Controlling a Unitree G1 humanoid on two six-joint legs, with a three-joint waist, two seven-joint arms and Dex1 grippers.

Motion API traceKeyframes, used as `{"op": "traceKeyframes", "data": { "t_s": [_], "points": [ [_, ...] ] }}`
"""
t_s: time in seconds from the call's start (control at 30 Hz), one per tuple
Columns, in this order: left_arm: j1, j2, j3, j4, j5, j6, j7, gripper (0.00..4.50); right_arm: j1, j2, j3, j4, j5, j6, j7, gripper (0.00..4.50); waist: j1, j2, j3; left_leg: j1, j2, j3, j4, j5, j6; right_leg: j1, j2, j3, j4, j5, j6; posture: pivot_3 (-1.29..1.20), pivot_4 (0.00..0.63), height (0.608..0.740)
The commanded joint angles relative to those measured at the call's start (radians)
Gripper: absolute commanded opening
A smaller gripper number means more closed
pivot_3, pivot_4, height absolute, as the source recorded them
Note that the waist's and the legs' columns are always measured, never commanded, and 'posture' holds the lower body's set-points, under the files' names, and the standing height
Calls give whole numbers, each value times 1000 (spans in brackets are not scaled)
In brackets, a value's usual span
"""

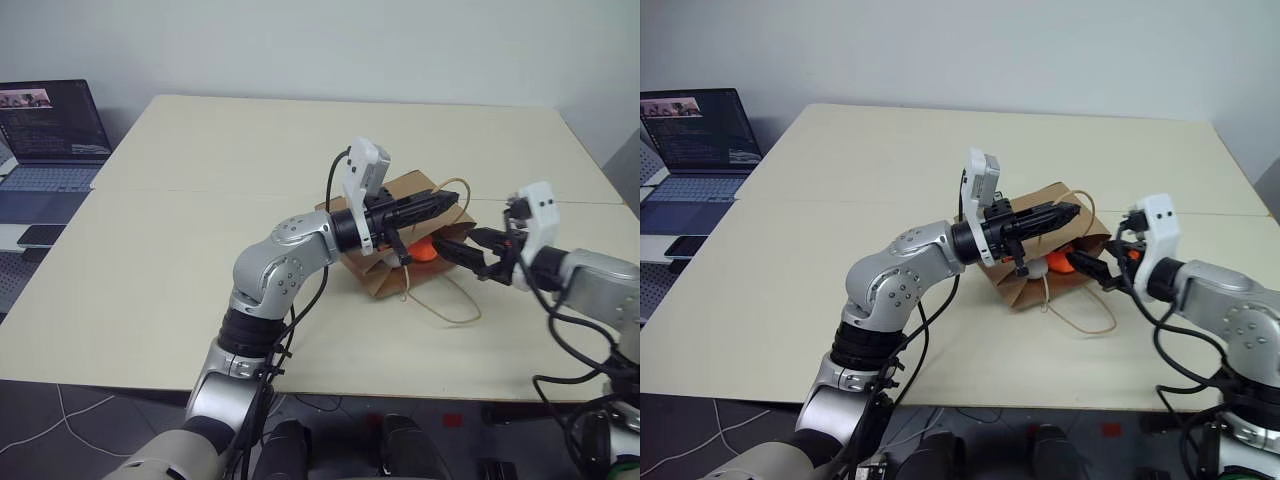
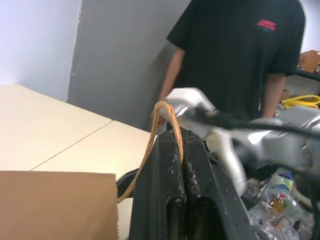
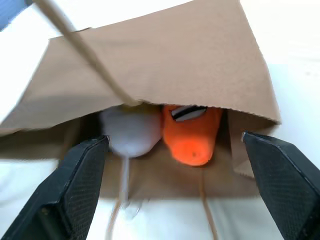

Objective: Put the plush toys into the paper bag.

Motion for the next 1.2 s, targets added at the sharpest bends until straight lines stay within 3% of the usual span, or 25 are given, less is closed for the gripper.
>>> {"op": "traceKeyframes", "data": {
  "t_s": [0.03,0.2,0.37,0.53,0.77,0.93,1.03,1.2],
  "points": [
    [-26,-1,9,-14,2,-19,-6,0,59,-30,-128,-16,71,58,27,4443,1,0,0,0,0,0,0,0,0,0,0,0,0,0,0,0,150,740],
    [-41,3,15,3,10,-32,-10,0,169,47,-283,-3,159,166,-11,4443,-2,0,0,0,0,1,0,0,0,0,0,1,0,0,0,0,150,740],
    [-64,-1,40,34,18,-60,2,0,292,151,-364,-6,302,187,-98,4443,-3,1,0,1,0,1,0,0,0,0,0,1,1,0,0,0,150,740],
    [-84,-3,55,54,23,-80,2,0,364,187,-406,32,405,172,-193,4443,-2,1,0,1,0,2,0,0,0,0,0,2,0,0,0,0,150,740],
    [-103,-9,63,76,27,-101,1,0,461,258,-242,51,706,-72,-483,4443,-8,1,0,1,0,2,0,0,0,0,1,2,0,0,1,0,150,740],
    [-104,-11,61,78,30,-104,0,0,484,269,-96,50,802,-257,-622,4443,-7,1,-1,1,0,2,0,0,0,0,1,2,0,0,1,0,150,740],
    [-104,-9,62,77,33,-103,-1,0,480,257,-47,56,819,-341,-651,3837,-5,1,-1,1,0,2,0,0,0,0,1,2,0,0,1,0,150,740],
    [-104,-2,61,74,34,-97,-4,0,475,218,11,58,835,-427,-652,2073,-5,1,-1,0,0,1,0,0,0,0,1,1,0,0,1,0,150,740]
  ]
}}
